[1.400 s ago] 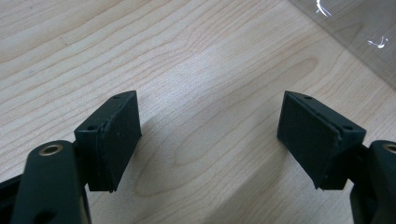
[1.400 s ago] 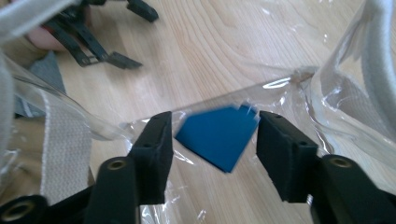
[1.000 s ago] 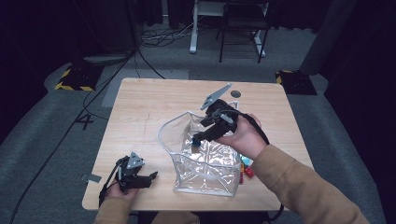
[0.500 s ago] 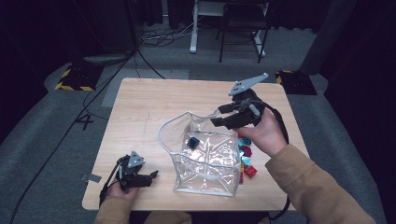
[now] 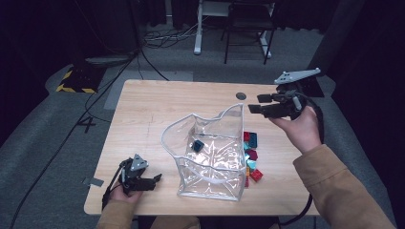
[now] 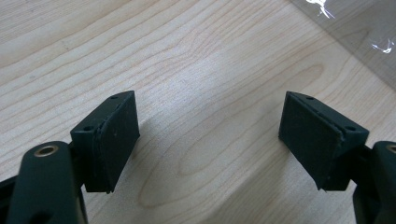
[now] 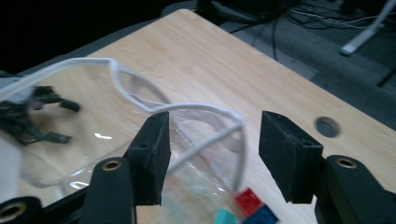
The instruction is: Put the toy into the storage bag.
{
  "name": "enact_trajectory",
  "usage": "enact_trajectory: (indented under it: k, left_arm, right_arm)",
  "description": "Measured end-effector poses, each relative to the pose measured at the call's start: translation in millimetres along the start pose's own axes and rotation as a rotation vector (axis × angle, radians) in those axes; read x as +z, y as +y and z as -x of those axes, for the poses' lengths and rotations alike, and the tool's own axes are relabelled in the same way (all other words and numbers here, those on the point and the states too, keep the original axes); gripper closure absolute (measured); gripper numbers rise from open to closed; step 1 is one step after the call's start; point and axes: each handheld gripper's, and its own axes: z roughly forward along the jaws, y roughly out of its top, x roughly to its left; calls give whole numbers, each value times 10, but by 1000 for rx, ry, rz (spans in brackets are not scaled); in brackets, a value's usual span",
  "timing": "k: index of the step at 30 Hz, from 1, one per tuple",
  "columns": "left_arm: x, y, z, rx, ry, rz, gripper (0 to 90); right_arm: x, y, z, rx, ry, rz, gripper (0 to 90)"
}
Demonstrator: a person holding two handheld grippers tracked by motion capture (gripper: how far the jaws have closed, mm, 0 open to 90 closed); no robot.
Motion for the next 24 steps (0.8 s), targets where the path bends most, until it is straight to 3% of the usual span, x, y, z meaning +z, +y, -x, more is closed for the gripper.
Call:
enact_trajectory:
  k: [4, 11, 15, 19, 24]
  left_arm:
    - [-4, -5, 5, 1, 6, 1, 204]
    - [-5, -11, 7, 0, 3, 3, 204]
    - [-6, -10, 4, 1, 3, 2, 203]
    - [8, 7, -12, 1, 4, 2, 203]
    - [20, 19, -19, -8, 3, 2, 203]
  right_arm:
    - [-36, -121, 310, 62, -45, -12, 427]
    - [-5, -307, 623, 140, -94, -13, 422]
    - [99, -416, 687, 142, -105, -30, 418]
    - [328, -599, 802, 174, -103, -75, 407]
    - [515, -734, 846, 198, -102, -106, 400]
